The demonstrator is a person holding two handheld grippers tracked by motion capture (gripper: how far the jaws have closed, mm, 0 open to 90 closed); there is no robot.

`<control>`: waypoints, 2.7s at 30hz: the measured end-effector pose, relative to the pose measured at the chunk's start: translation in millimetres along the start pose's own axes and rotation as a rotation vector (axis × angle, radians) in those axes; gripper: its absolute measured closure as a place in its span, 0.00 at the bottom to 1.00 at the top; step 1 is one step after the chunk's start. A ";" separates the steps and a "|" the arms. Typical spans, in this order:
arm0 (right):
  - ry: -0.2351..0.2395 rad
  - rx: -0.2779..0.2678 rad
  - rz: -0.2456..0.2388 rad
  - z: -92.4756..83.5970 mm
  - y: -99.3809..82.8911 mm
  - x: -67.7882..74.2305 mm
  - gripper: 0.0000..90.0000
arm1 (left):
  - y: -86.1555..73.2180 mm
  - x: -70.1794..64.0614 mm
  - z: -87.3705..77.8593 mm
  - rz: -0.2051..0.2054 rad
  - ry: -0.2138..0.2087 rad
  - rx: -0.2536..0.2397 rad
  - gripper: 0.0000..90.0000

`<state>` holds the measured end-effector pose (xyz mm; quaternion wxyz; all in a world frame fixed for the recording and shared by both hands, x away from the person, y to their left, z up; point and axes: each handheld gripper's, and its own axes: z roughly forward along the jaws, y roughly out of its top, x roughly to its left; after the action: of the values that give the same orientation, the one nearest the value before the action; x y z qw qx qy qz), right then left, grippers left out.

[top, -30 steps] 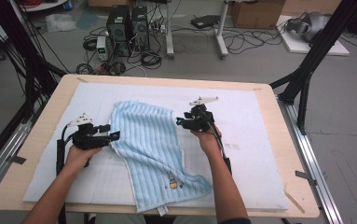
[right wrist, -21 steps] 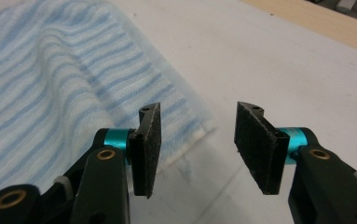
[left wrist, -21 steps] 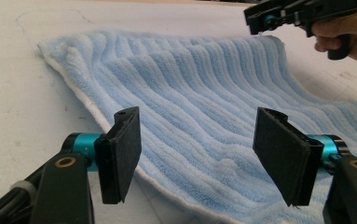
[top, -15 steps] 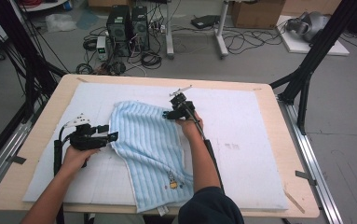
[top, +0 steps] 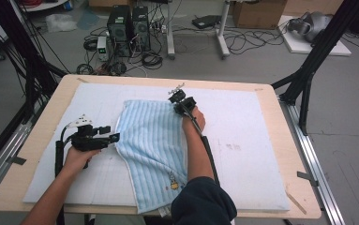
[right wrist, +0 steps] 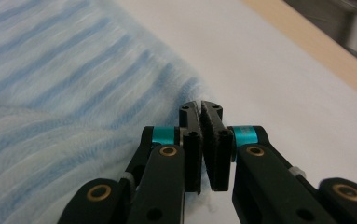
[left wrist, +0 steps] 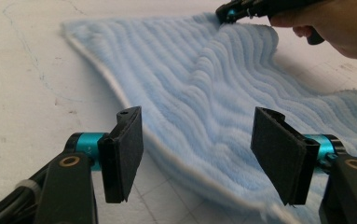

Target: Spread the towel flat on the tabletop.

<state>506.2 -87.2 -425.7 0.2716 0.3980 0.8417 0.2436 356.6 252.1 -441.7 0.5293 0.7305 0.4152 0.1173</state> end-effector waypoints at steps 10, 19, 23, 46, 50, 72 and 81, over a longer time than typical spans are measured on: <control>-0.244 -0.044 0.263 -6.3 -10.5 -41.4 0.80 | -0.4 -1.5 2.2 -0.004 -0.012 0.006 0.38; -0.048 -0.150 0.228 -35.0 -7.7 -38.9 0.65 | -0.5 -6.1 5.6 0.006 -0.031 0.022 0.39; 0.012 -0.128 0.218 -49.7 -9.3 -37.0 0.61 | -0.5 -9.4 7.3 0.011 -0.035 0.029 0.40; -0.060 0.016 0.189 -25.4 -49.9 -31.3 0.95 | -1.2 -11.8 9.3 0.015 -0.030 0.049 0.41; -0.117 -0.022 0.287 -25.6 -53.8 -43.5 0.81 | -1.4 -14.0 11.1 0.023 -0.039 0.054 0.41; 0.222 -0.236 0.231 -133.9 -132.0 -6.9 0.50 | 1.0 -28.0 28.3 0.024 -0.033 0.068 0.45; 0.252 -0.251 0.181 -147.7 -172.1 7.4 0.39 | 21.3 -28.2 55.3 -0.032 0.000 0.035 0.41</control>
<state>313.5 -207.1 -427.1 0.1885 0.4012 0.7929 0.4182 383.0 192.1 -438.4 0.5181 0.7329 0.4291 0.1016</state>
